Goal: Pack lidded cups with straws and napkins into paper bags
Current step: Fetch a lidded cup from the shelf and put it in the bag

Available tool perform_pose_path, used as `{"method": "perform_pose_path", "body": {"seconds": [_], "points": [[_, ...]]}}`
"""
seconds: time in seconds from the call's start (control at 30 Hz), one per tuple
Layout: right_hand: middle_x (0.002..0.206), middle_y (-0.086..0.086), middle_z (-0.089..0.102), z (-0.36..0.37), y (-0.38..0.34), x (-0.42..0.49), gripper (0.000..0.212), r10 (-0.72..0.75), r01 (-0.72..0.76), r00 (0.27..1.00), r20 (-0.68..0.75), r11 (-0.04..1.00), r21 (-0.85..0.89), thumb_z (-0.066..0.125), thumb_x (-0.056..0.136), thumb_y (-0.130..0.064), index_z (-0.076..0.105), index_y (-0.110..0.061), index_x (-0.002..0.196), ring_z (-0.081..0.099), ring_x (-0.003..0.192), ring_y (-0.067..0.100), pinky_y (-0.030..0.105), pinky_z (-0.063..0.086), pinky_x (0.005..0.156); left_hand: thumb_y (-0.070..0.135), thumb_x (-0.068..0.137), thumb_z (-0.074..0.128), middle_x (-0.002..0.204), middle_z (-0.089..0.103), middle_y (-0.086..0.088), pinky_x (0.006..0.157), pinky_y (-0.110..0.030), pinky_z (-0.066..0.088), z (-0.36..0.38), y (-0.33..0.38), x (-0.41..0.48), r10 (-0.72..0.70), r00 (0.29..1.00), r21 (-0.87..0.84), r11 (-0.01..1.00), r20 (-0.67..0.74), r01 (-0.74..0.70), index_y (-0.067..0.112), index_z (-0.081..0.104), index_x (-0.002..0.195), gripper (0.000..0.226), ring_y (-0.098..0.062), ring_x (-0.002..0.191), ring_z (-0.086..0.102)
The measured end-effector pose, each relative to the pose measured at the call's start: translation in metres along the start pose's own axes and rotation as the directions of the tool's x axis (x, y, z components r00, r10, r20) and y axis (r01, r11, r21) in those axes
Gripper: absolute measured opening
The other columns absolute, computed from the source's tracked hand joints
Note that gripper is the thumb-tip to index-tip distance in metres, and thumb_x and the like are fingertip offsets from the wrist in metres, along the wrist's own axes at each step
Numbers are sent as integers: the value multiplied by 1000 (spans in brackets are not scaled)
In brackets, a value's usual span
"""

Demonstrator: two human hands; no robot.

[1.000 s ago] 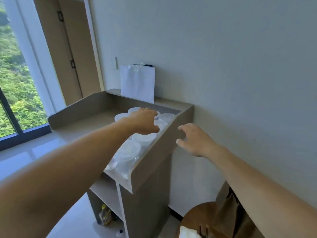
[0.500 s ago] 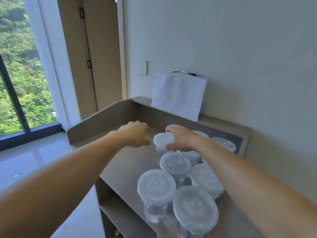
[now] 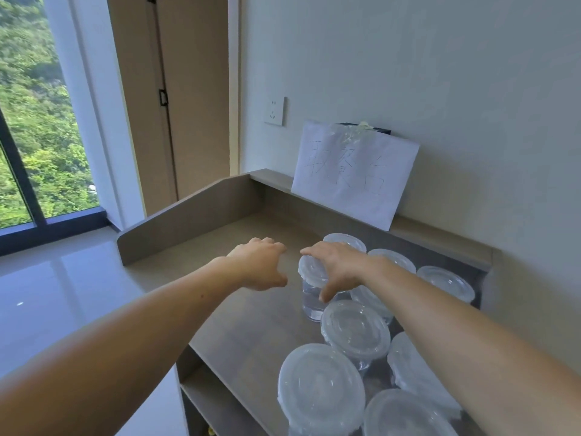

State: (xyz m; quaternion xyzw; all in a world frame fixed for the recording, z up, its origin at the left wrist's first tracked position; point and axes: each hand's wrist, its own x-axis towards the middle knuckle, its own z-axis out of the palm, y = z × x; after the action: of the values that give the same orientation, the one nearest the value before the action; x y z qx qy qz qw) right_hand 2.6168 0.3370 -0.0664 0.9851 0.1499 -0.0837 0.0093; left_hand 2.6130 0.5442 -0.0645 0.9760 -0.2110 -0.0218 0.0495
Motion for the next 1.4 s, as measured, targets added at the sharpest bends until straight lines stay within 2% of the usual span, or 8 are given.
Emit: {"method": "perform_pose_path", "body": {"seconds": [0.17, 0.37, 0.57, 0.7, 0.83, 0.97, 1.17, 1.4], "points": [[143, -7, 39, 5, -2, 0, 106, -6, 8, 997, -79, 1000, 16, 85, 61, -47, 27, -36, 149, 33, 136, 21, 39, 34, 110, 49, 86, 58, 148, 40, -2, 103, -41, 42, -3, -2, 0, -10, 1000, 19, 1000, 7, 9, 24, 34, 149, 71, -25, 135, 37], [139, -6, 37, -19, 6, -19, 107, 63, -11, 969, -241, 977, 212, 85, 57, -44, 30, -33, 147, 40, 127, 18, 30, 38, 92, 47, 85, 60, 144, 44, -2, 96, -41, 45, -35, 2, 6, -14, 997, 34, 999, -79, 17, 24, 38, 146, 68, -26, 130, 42], [139, 3, 37, -74, 38, -94, 109, 199, -63, 866, -459, 953, 296, 84, 55, -41, 29, -34, 149, 38, 129, 22, 37, 41, 101, 47, 88, 57, 140, 48, -4, 90, -38, 45, -86, 58, 21, 128, 974, 42, 992, -188, -122, 21, 41, 143, 63, -26, 124, 47], [124, -1, 39, -95, 73, -174, 101, 282, -136, 793, -540, 946, 294, 84, 55, -40, 34, -45, 143, 41, 116, 19, 31, 39, 88, 47, 90, 60, 152, 38, -5, 106, -45, 38, -99, 133, 20, 235, 946, 43, 972, -222, -231, 22, 33, 150, 70, -30, 136, 37], [117, -2, 38, -86, 111, -262, 92, 396, -277, 753, -526, 915, 293, 82, 56, -42, 39, -47, 137, 42, 108, 18, 32, 43, 83, 45, 85, 64, 147, 44, -4, 97, -42, 42, -92, 227, 6, 356, 901, 56, 934, -246, -353, 23, 39, 147, 70, -28, 130, 44], [115, -6, 37, -49, 154, -359, 92, 510, -377, 731, -454, 856, 354, 78, 52, -48, 37, -51, 133, 43, 107, 17, 30, 42, 75, 45, 85, 63, 147, 44, -5, 102, -41, 41, -68, 327, -12, 459, 866, 65, 888, -197, -456, 21, 38, 147, 72, -28, 132, 43], [118, -10, 33, 40, 211, -498, 93, 636, -524, 713, -294, 763, 379, 75, 52, -47, 31, -54, 134, 36, 112, 14, 34, 46, 81, 50, 87, 60, 150, 41, -5, 106, -42, 40, 7, 481, -50, 564, 825, 53, 826, -40, -562, 23, 34, 150, 73, -28, 135, 41], [123, -4, 37, 139, 253, -598, 88, 717, -628, 677, -166, 681, 378, 75, 58, -47, 33, -46, 136, 38, 117, 19, 38, 47, 84, 43, 88, 60, 150, 41, -7, 110, -47, 38, 113, 589, -98, 605, 775, -32, 791, 183, -611, 19, 36, 149, 70, -30, 136, 39]]}}
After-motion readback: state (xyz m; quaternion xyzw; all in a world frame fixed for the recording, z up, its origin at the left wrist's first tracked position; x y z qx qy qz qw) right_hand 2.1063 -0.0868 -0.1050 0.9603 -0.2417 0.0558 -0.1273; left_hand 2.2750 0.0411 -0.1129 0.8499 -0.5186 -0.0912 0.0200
